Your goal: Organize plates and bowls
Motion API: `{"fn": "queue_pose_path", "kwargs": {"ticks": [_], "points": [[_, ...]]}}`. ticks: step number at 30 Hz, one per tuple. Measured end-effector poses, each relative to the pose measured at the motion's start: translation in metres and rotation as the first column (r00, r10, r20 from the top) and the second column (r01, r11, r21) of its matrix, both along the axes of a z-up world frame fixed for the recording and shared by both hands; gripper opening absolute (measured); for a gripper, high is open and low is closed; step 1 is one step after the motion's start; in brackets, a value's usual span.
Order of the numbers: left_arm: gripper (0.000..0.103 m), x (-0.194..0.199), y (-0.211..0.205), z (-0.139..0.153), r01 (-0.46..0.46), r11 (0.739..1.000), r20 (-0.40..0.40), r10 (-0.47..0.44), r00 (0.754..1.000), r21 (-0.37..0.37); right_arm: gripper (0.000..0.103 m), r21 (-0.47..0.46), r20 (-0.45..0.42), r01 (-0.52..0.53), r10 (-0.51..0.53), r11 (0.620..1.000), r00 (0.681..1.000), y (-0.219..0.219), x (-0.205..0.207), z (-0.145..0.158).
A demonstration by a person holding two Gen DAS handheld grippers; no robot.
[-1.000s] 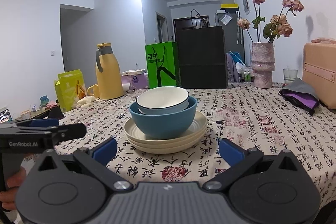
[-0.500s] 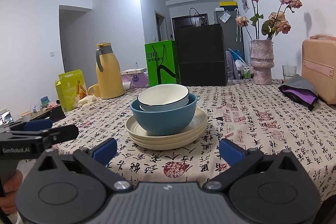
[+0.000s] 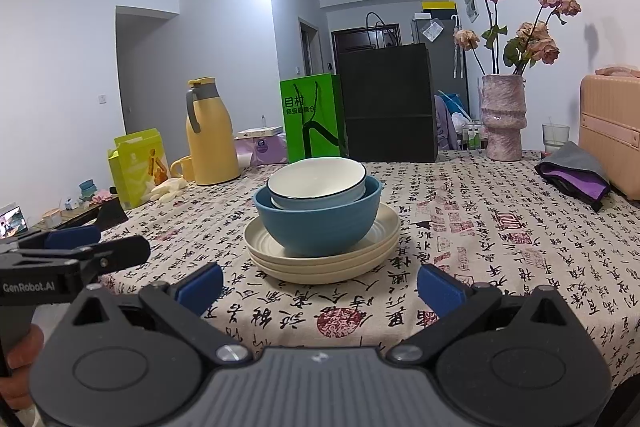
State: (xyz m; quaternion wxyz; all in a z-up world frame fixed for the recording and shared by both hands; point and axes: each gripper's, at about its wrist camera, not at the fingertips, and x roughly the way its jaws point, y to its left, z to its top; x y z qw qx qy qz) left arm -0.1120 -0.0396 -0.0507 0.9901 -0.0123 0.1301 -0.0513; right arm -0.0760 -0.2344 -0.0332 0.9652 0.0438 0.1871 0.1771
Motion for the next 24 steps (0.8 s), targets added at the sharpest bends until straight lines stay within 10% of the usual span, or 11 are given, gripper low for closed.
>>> {"fn": "queue_pose_path", "kwargs": {"ticks": [24], "points": [[0.103,-0.0032,-0.0021,0.0008,0.008,1.000,0.016,-0.008,1.000,-0.003,0.103,-0.001,-0.001,-0.001,0.001,1.000,1.000,0.0004,0.0004,-0.0001]]}}
